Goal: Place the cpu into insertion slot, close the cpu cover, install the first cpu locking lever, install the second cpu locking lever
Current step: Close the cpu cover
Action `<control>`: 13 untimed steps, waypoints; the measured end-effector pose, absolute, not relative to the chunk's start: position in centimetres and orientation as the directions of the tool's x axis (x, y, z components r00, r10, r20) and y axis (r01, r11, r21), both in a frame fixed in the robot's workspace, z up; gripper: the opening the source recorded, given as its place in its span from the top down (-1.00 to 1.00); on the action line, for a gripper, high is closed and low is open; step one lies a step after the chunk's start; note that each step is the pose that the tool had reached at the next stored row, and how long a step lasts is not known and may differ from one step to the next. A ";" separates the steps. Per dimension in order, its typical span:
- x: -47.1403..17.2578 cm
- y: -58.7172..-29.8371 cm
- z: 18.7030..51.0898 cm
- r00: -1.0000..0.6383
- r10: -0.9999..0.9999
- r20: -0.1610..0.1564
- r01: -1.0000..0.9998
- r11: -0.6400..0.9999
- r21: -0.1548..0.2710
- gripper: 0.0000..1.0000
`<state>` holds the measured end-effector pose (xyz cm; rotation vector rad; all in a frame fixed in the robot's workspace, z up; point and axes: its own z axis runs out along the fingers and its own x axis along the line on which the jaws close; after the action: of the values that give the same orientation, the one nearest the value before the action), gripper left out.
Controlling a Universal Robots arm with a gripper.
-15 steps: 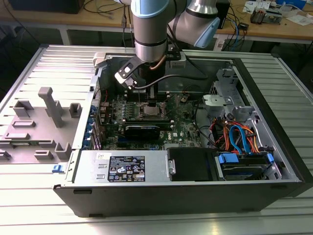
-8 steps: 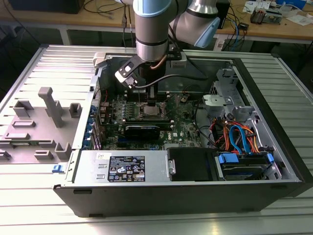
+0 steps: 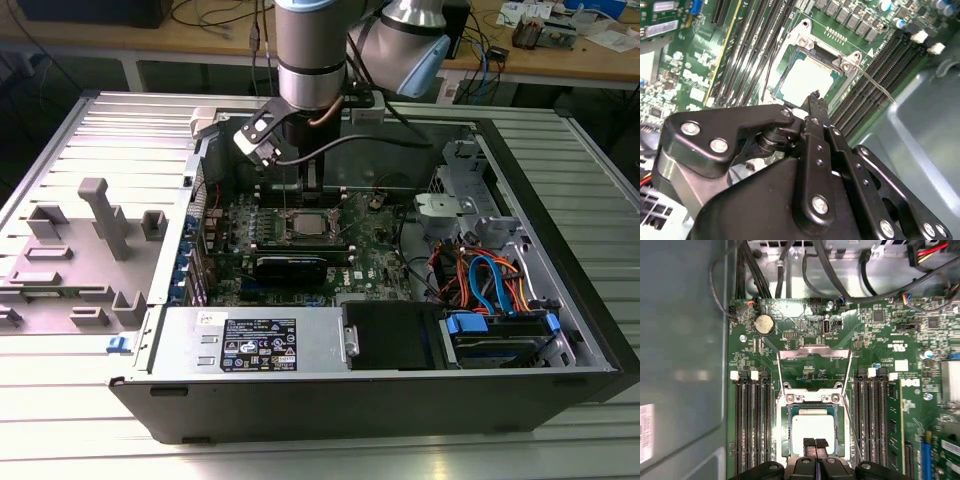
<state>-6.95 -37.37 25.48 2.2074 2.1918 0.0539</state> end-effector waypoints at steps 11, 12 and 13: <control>-5.5 -37.4 26.3 -0.005 1.000 0.003 0.999 0.004 0.045 0.79; -5.5 -37.4 26.3 -0.005 1.000 0.003 0.999 0.005 0.045 0.79; -5.4 -37.4 26.3 -0.005 1.000 0.003 0.999 0.005 0.045 0.79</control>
<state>-5.44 -37.38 26.32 2.1950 2.2050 0.0534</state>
